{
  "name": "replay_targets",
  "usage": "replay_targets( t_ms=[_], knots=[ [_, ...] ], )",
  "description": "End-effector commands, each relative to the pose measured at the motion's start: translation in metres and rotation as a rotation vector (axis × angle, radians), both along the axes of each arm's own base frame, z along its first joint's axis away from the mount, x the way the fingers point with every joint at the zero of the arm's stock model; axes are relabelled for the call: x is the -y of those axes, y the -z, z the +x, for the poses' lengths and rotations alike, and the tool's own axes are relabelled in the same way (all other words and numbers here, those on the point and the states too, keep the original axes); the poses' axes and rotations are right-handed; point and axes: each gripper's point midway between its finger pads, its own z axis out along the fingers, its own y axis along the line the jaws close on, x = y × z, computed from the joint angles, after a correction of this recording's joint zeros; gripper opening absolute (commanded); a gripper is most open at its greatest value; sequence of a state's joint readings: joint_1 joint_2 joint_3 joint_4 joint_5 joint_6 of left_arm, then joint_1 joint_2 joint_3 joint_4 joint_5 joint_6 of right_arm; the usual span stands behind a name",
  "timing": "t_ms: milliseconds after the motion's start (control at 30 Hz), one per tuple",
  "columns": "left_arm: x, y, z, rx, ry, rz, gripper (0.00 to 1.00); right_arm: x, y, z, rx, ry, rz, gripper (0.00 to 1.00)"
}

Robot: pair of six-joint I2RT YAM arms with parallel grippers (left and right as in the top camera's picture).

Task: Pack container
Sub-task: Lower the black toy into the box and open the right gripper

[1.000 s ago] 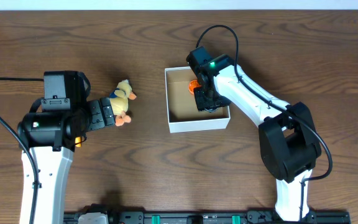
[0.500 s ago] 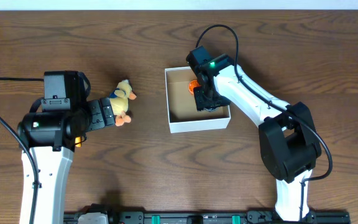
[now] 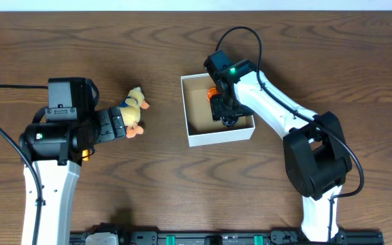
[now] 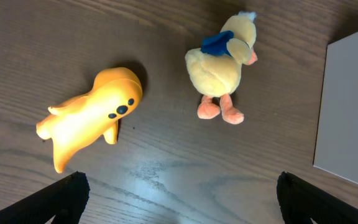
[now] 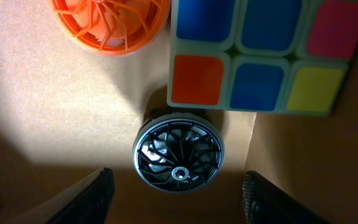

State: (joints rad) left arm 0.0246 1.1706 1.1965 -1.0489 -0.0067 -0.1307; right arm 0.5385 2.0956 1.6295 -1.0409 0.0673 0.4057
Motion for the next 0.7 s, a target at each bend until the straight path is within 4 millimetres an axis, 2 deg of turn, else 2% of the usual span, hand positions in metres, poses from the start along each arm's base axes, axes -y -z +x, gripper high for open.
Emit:
replay_targets(
  t_ms=[0, 133, 267, 333, 467, 633, 667],
  knots=[
    [-0.002, -0.005, 0.002, 0.008, -0.005, 0.004, 0.98, -0.002, -0.001, 0.002, 0.010, 0.019, -0.001, 0.69],
    [-0.002, -0.005, 0.002, 0.008, -0.005, 0.004, 0.98, -0.011, -0.002, -0.008, -0.013, -0.044, 0.000, 0.66],
    [-0.002, -0.005, 0.002, 0.008, -0.005, 0.004, 0.98, -0.021, -0.002, -0.019, -0.027, -0.082, -0.010, 0.57],
    [-0.002, -0.005, 0.002, 0.008, -0.005, 0.004, 0.98, -0.026, -0.002, -0.021, -0.021, -0.085, -0.011, 0.46],
    [-0.002, -0.005, 0.002, 0.008, -0.005, 0.004, 0.98, -0.037, -0.002, -0.021, 0.006, -0.079, -0.001, 0.37],
    [-0.002, -0.005, 0.002, 0.007, -0.005, 0.004, 0.98, -0.038, -0.003, -0.020, 0.010, -0.077, 0.005, 0.11],
    [-0.002, -0.005, 0.002, 0.007, -0.005, 0.004, 0.98, -0.037, -0.003, -0.020, 0.008, -0.077, 0.003, 0.09]
  ],
)
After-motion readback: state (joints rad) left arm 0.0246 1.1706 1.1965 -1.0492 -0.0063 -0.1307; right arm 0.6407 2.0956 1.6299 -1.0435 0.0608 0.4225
